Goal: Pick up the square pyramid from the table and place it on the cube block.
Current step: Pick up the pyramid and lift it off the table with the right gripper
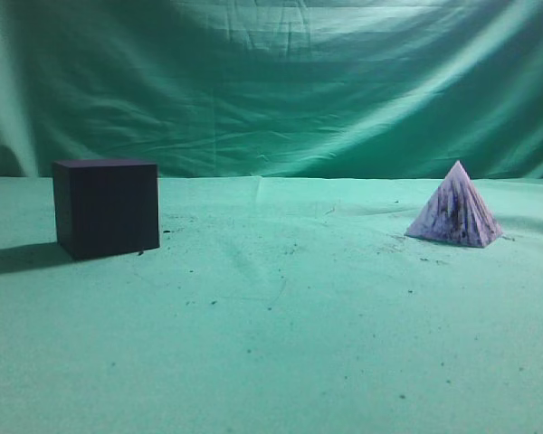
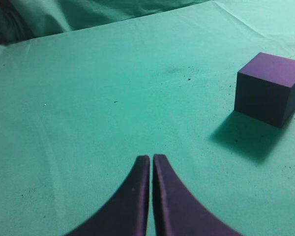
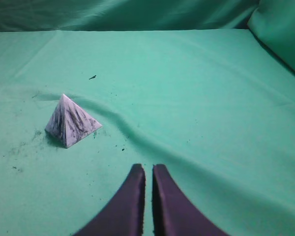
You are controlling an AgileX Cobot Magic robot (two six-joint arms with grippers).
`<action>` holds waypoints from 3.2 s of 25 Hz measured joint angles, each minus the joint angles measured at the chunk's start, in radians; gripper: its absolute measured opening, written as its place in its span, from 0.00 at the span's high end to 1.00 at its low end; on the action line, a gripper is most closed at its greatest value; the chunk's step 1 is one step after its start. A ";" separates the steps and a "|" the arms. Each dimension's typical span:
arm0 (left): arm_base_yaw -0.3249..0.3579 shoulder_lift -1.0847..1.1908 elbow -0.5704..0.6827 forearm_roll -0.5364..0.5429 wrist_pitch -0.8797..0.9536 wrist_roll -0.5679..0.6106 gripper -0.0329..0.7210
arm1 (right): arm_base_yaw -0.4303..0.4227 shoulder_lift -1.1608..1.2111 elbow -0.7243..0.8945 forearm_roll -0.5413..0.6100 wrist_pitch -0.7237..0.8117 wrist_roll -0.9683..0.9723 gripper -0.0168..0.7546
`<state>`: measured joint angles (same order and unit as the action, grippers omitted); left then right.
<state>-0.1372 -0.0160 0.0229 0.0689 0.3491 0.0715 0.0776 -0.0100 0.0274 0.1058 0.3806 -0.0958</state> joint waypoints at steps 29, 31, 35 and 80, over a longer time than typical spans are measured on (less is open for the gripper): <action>0.000 0.000 0.000 0.000 0.000 0.000 0.96 | 0.000 0.474 -0.439 0.220 0.200 -0.023 0.91; 0.000 0.000 0.000 0.000 0.000 0.000 0.96 | 0.000 0.575 -0.479 0.220 0.267 -0.131 0.91; 0.000 0.000 0.000 0.000 0.000 0.000 0.96 | 0.046 0.805 -0.628 0.217 0.397 -0.279 0.98; 0.000 0.000 0.000 0.000 0.000 0.000 0.96 | 0.312 1.974 -1.324 -0.107 0.525 -0.169 0.46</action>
<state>-0.1372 -0.0160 0.0229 0.0689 0.3491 0.0715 0.3895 1.9638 -1.2961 -0.0014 0.9052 -0.2650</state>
